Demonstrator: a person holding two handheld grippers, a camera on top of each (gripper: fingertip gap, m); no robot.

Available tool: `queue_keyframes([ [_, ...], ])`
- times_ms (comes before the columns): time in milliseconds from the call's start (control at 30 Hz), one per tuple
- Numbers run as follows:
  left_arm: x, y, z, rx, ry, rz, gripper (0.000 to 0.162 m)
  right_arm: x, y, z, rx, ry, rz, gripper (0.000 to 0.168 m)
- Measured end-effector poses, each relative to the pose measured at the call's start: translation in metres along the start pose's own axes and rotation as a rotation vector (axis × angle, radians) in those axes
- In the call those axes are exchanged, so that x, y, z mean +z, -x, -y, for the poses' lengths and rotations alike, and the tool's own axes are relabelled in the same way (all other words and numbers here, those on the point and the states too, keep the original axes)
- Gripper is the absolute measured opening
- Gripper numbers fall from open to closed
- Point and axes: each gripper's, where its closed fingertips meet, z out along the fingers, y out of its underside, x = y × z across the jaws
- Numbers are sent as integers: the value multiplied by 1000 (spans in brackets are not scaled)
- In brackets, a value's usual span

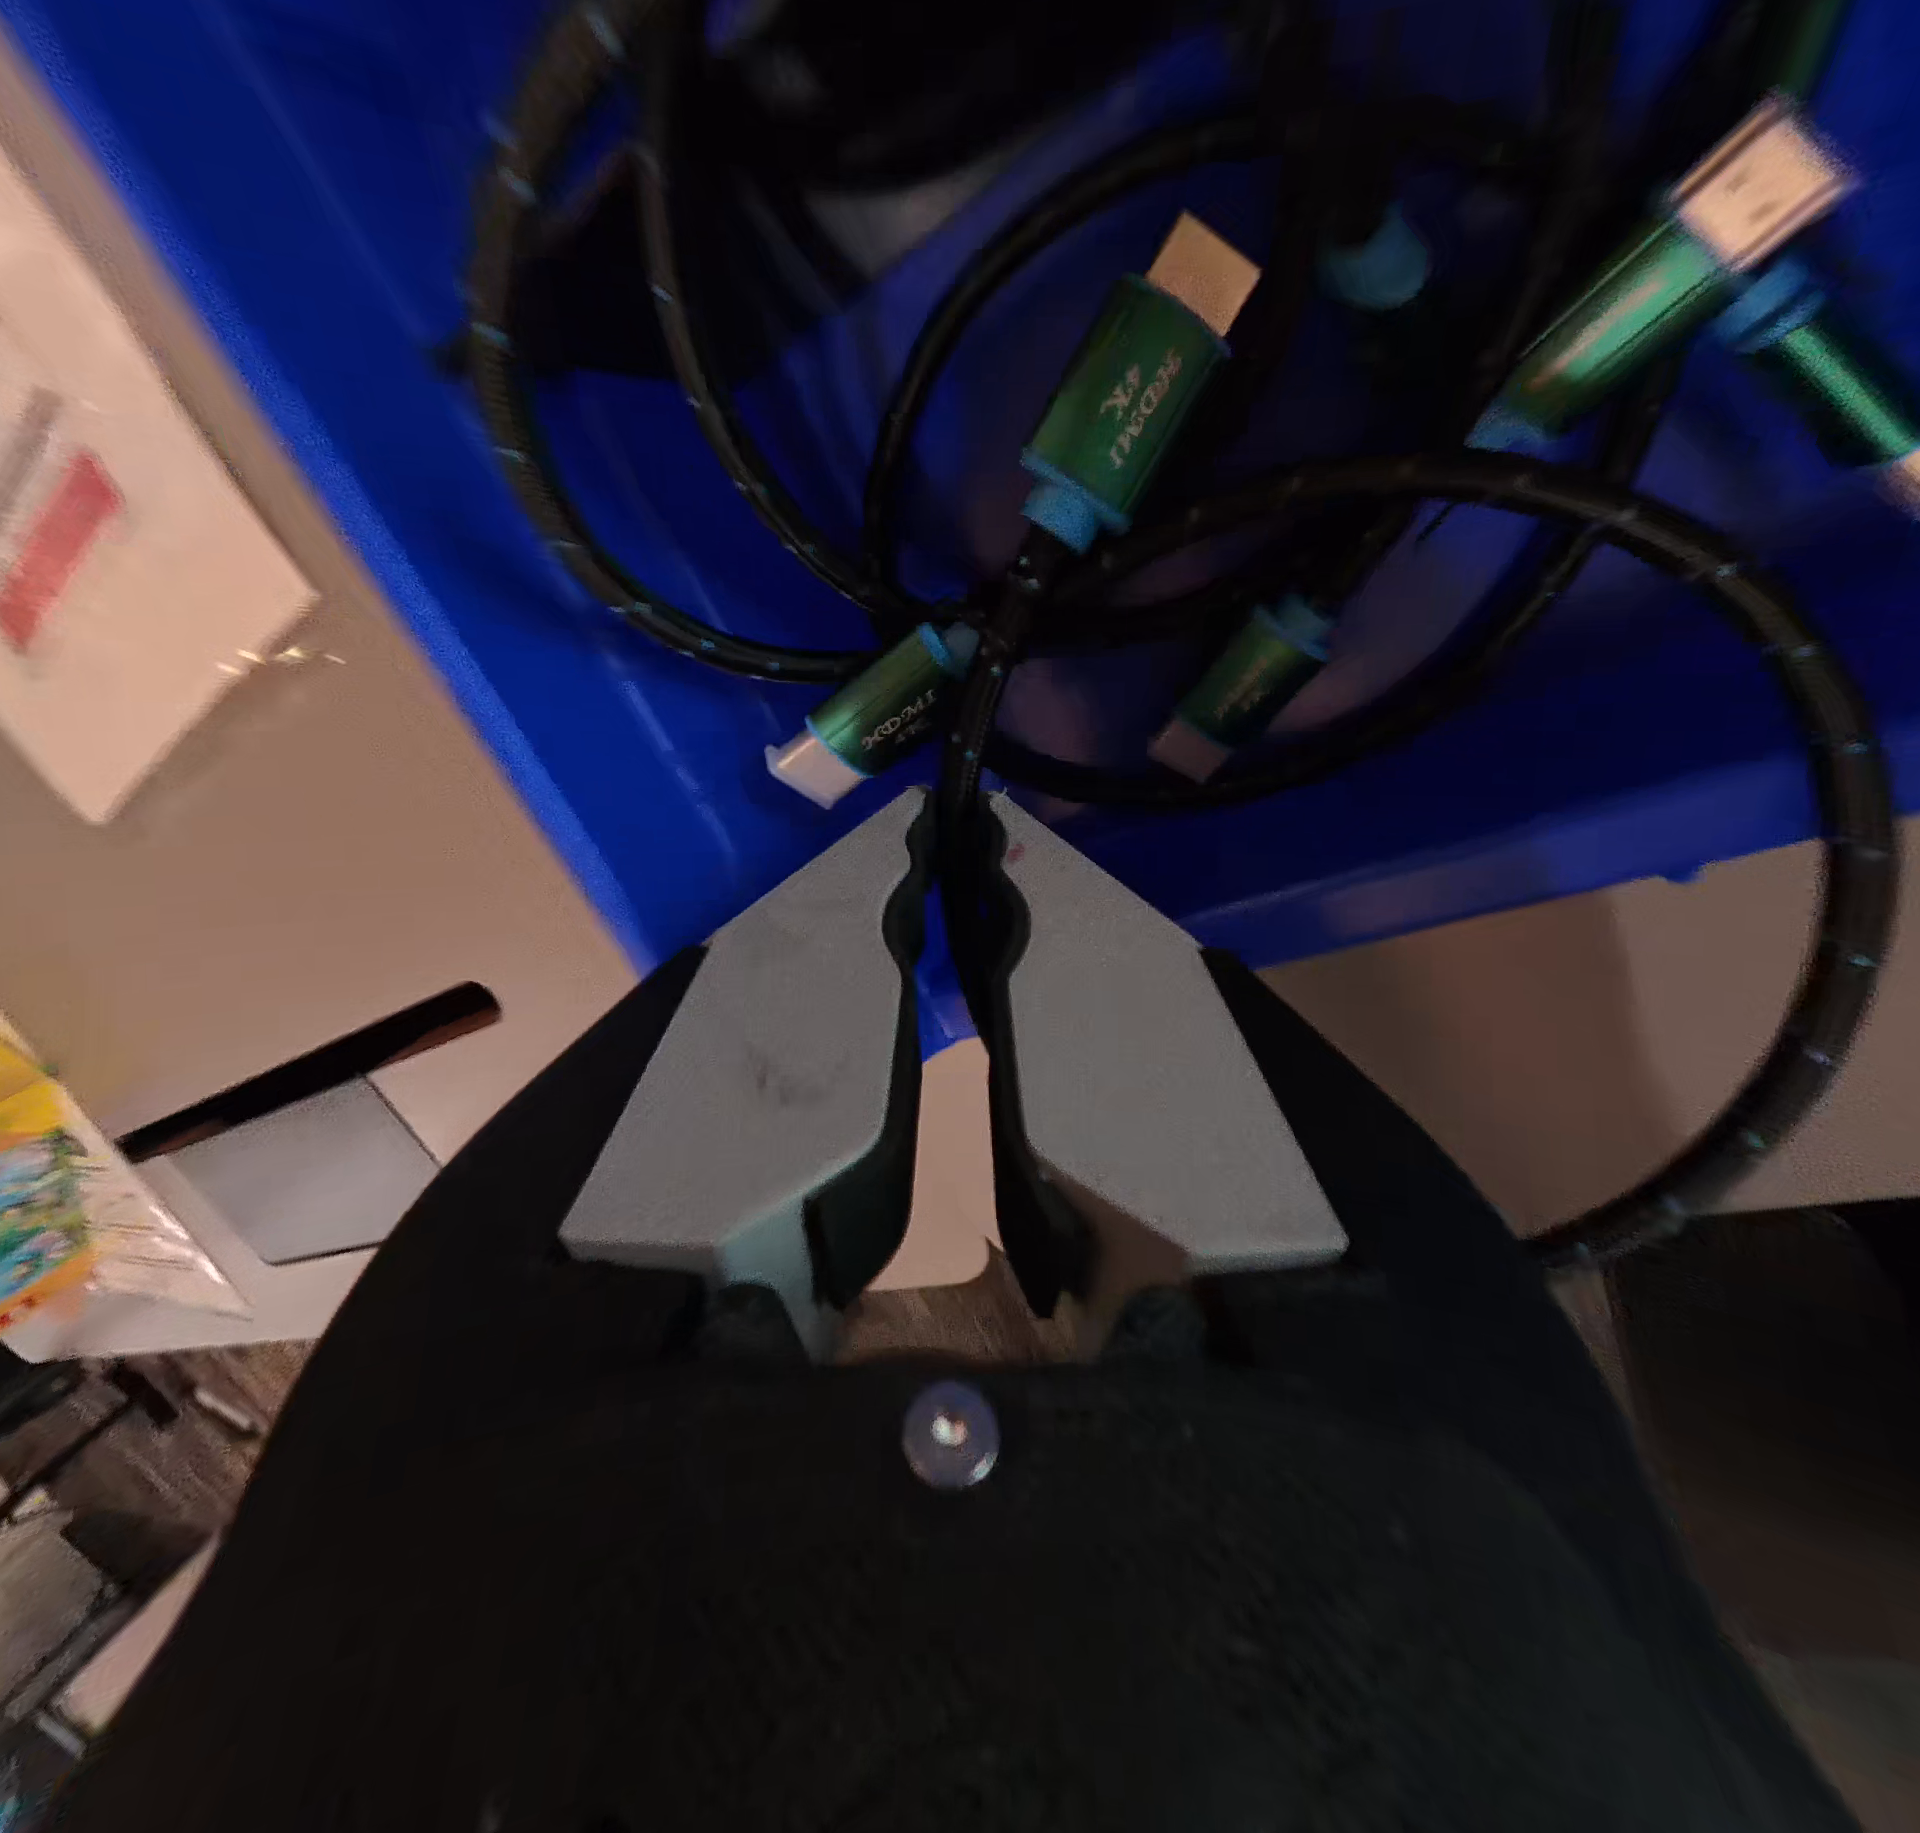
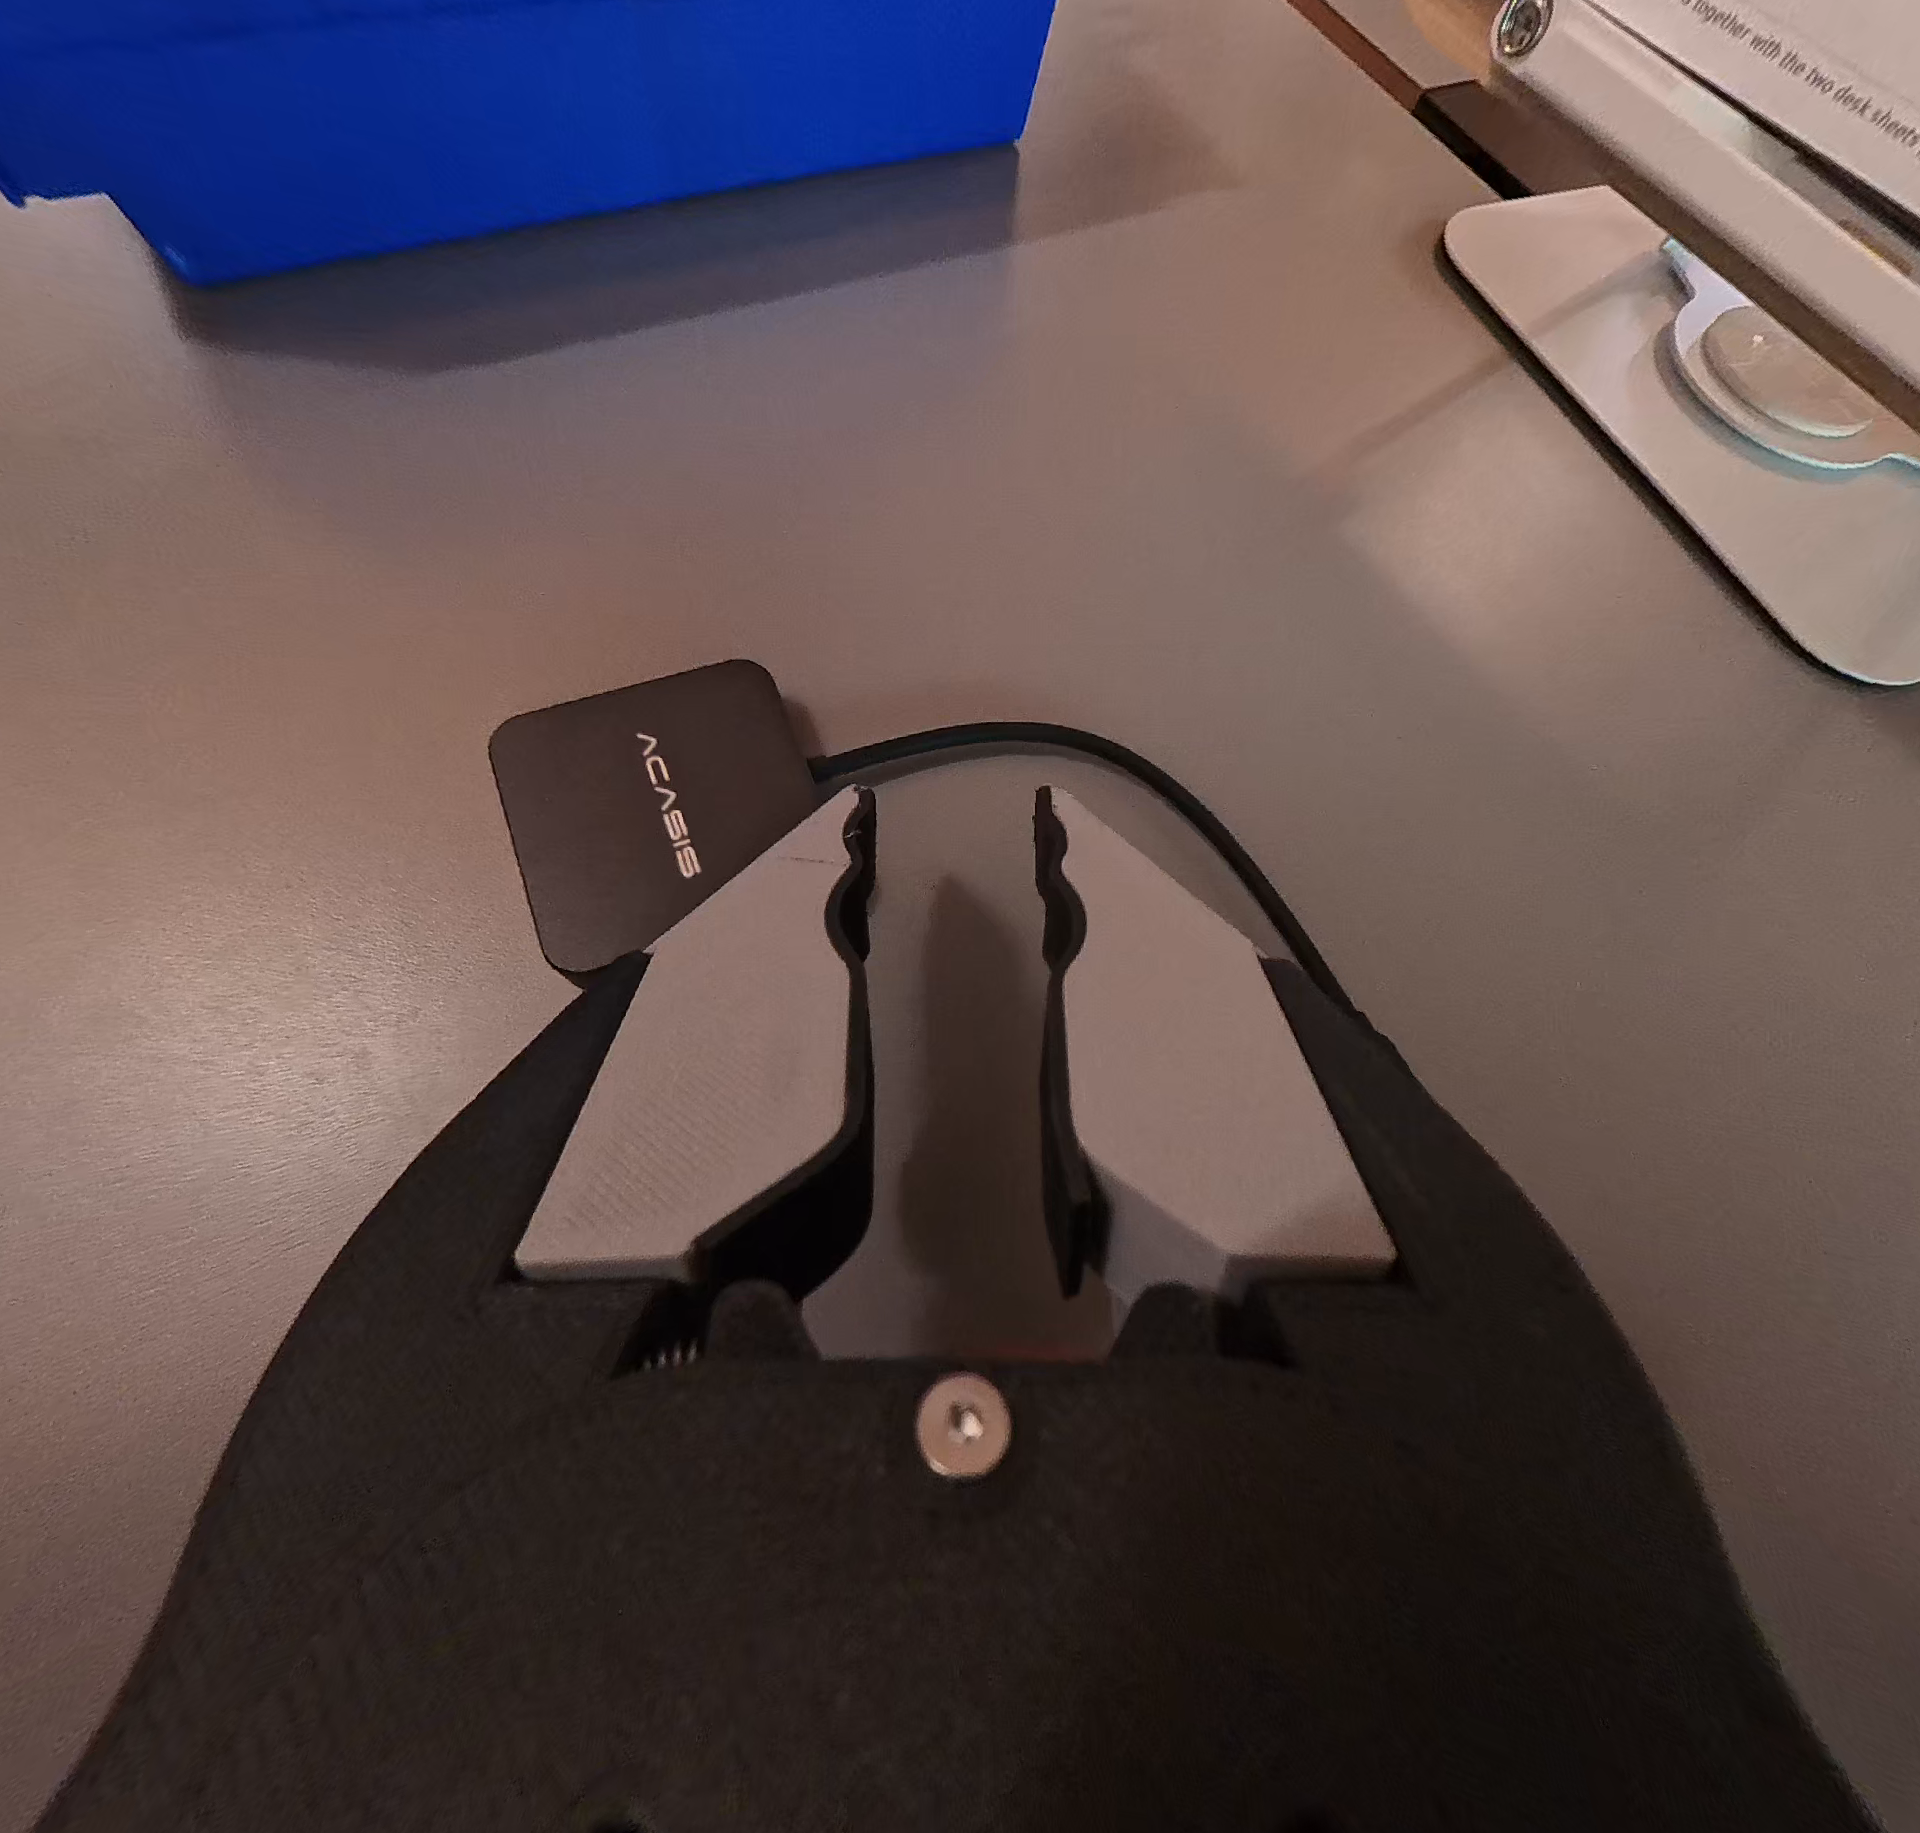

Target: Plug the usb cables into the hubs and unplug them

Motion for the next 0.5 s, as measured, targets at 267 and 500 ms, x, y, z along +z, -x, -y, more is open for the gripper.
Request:
queue_keyframes([
  [267, -145, 66, 50, -40, -446, 443, 4, -6, -3, 6, -2, -24, -13, 28],
  [500, -217, -22, 117, 61, -835, 347, 5, -12, -8, 14, 35, -79, -5, 28],
])
